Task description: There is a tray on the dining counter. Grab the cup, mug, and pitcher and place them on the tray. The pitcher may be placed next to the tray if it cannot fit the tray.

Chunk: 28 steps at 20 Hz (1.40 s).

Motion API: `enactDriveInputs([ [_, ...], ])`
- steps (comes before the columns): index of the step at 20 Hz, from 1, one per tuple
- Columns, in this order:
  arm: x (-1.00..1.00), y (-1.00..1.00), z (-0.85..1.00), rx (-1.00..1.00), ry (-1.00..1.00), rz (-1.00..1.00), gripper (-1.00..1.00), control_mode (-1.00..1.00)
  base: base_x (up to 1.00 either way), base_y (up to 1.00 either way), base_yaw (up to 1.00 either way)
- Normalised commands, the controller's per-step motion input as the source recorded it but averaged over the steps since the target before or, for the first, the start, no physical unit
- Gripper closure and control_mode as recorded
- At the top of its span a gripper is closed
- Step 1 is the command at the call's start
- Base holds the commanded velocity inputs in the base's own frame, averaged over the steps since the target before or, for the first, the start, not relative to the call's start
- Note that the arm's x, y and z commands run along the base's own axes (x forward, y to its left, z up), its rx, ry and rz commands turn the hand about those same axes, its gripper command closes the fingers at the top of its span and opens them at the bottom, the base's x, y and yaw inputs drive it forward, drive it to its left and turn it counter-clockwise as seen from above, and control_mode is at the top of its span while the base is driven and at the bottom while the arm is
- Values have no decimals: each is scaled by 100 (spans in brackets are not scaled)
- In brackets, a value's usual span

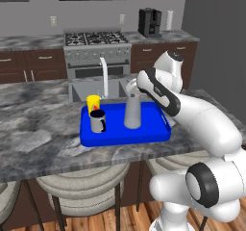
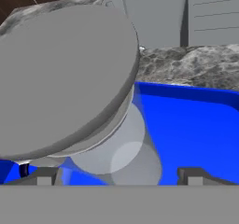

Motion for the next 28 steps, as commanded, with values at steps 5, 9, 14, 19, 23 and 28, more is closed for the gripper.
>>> enactDriveInputs([
  [5, -1, 0, 0, 0, 0, 0, -100, -100, 0, 0, 0],
  [9, -14, 0, -4, 0, 0, 2, -100, -100, 0, 0, 0],
  [14, -26, 0, -14, 0, 2, 4, -100, -100, 0, 0, 0],
  [19, -41, 0, -3, 0, 0, 5, -100, -100, 0, 0, 0],
  [23, -56, 0, 15, 0, -7, 1, -100, -100, 0, 0, 0],
  [28, -60, 0, 51, -1, -7, 0, -100, -100, 0, 0, 0],
])
